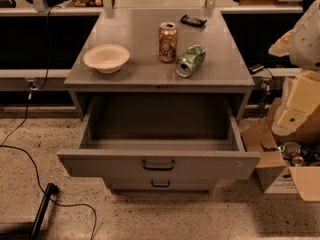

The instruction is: Place green can into top drawer

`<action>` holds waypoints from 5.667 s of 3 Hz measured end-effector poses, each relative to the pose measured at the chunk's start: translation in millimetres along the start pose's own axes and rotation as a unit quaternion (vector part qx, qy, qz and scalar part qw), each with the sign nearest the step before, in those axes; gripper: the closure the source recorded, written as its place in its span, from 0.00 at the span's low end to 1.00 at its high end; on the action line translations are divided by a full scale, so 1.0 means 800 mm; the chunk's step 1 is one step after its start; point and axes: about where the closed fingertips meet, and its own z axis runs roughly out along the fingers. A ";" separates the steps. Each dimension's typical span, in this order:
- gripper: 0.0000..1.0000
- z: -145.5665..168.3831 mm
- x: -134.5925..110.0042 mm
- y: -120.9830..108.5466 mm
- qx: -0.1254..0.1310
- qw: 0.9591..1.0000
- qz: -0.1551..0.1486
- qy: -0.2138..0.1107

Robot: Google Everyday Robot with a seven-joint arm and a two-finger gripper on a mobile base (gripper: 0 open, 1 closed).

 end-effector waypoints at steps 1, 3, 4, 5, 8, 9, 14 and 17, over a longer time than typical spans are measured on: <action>0.00 0.000 0.000 0.000 0.000 1.000 0.000 0.000; 0.00 0.077 -0.050 -0.010 -0.070 0.982 -0.173 -0.014; 0.00 0.079 -0.051 -0.012 -0.066 0.975 -0.212 -0.018; 0.00 0.079 -0.053 -0.016 -0.061 0.974 -0.218 -0.018; 0.00 0.094 -0.084 -0.089 0.019 0.908 -0.419 -0.004; 0.00 0.095 -0.087 -0.096 0.012 0.893 -0.449 0.022; 0.00 0.125 -0.114 -0.176 0.025 0.789 -0.607 0.097; 0.00 0.196 -0.132 -0.253 0.028 0.783 -0.615 0.092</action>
Offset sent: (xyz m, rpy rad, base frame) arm 0.0486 0.0288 -0.0475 -0.1460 0.1086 0.3717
